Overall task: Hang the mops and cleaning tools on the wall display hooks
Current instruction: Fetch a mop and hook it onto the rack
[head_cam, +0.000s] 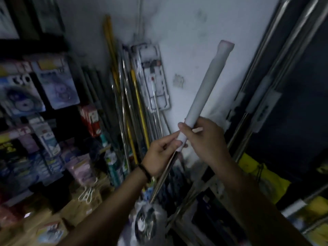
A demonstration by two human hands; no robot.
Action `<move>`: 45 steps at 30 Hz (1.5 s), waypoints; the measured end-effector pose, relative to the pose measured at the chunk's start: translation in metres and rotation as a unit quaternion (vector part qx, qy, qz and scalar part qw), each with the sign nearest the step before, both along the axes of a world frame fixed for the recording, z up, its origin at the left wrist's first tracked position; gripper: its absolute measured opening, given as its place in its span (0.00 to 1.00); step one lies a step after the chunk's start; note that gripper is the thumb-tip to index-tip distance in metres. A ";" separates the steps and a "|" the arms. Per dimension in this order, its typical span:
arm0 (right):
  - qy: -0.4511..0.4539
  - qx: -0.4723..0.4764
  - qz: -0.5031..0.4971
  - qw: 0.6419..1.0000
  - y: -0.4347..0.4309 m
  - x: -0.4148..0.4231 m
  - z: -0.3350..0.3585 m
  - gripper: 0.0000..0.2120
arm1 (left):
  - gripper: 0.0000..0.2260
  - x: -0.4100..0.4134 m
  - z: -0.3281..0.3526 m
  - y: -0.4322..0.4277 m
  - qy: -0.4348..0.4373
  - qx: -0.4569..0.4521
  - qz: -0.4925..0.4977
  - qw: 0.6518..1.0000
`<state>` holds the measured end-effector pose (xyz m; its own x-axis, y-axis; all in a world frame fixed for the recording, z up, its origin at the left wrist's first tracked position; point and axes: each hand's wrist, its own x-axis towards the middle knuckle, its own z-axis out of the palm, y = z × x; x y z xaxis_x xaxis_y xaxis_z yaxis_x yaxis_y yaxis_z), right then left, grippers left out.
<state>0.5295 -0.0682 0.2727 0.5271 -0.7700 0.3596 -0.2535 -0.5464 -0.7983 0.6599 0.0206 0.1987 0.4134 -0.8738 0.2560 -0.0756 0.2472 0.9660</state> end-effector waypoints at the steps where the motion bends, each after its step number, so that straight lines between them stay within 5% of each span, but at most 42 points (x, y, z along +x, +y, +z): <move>1: 0.005 -0.036 -0.014 0.999 -0.005 -0.006 0.021 0.13 | 0.19 -0.004 0.014 -0.006 0.008 -0.017 -0.002 1.000; 14: -0.187 -0.089 -0.010 0.978 -0.055 -0.039 0.227 0.06 | 0.18 -0.055 0.191 -0.066 -0.061 -0.129 -0.008 0.990; 25: -0.128 -0.190 -0.136 0.964 -0.080 -0.036 0.335 0.12 | 0.08 -0.045 0.321 -0.125 -0.087 -0.203 -0.049 0.974; 30: -0.133 -0.260 -0.186 0.938 -0.093 -0.026 0.365 0.41 | 0.10 -0.032 0.365 -0.166 -0.092 -0.237 -0.067 0.965; 32: -0.108 -0.295 -0.217 0.924 -0.101 -0.019 0.373 0.45 | 0.11 -0.026 0.385 -0.181 -0.111 -0.250 -0.071 0.959; 39: -0.051 -0.319 -0.295 0.899 -0.129 0.006 0.403 0.39 | 0.23 -0.011 0.439 -0.232 -0.149 -0.245 -0.070 0.955; 45: -0.008 -0.297 -0.329 0.896 -0.145 0.006 0.402 0.37 | 0.17 -0.016 0.430 -0.266 -0.150 -0.256 -0.069 0.952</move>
<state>0.5352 -0.2130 0.6752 0.0197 -0.5826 0.8126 -0.6682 -0.6122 -0.4227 0.6438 -0.2454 0.6286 0.1452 -0.6432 0.7518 -0.2629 0.7075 0.6560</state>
